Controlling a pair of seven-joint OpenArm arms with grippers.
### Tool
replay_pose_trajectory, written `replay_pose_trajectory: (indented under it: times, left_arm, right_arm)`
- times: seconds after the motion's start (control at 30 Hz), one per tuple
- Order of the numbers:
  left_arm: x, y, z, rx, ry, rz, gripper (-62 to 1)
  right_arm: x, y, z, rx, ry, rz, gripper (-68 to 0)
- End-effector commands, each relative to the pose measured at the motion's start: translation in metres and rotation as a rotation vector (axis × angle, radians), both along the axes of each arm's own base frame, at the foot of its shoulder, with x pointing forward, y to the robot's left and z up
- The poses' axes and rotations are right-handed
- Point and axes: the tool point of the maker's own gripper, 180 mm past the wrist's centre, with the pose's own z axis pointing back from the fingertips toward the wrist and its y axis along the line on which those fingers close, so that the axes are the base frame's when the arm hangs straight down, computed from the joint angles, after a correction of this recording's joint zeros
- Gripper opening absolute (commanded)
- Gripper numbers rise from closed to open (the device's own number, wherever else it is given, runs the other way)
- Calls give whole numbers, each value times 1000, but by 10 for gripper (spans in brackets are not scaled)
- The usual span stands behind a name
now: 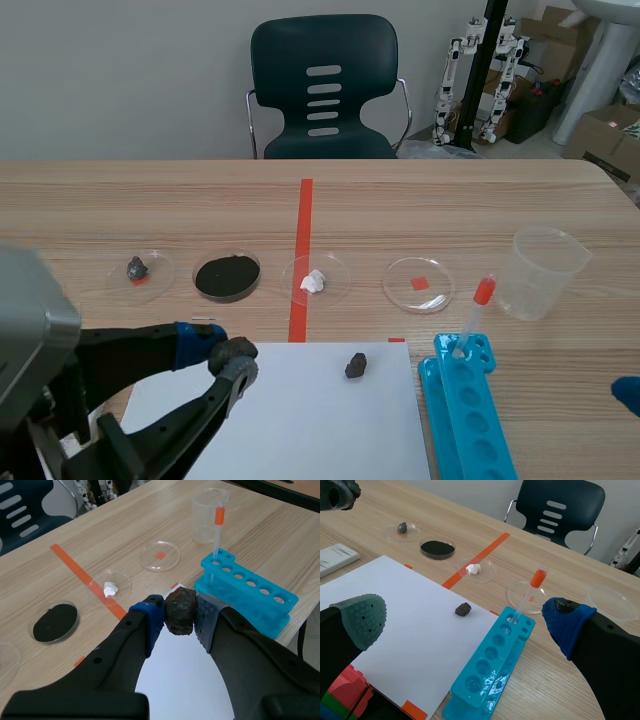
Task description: Pick up the middle mineral with the left hand
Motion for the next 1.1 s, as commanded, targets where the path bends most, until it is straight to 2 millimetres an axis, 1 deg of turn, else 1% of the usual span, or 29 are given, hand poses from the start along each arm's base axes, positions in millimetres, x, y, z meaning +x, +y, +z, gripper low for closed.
replay_pose_trajectory:
  times: [0.0,0.23,1.07]
  left_arm:
    - [1,-3,9,-33,-17,5,-524]
    - [1,-3,6,-25,-7,6,-524]
    - [2,-2,7,-25,-11,6,-524]
  right_arm:
    - [4,0,9,15,-32,-4,4]
    - [4,0,9,14,-32,-4,4]
    - [4,0,9,15,-32,-4,4]
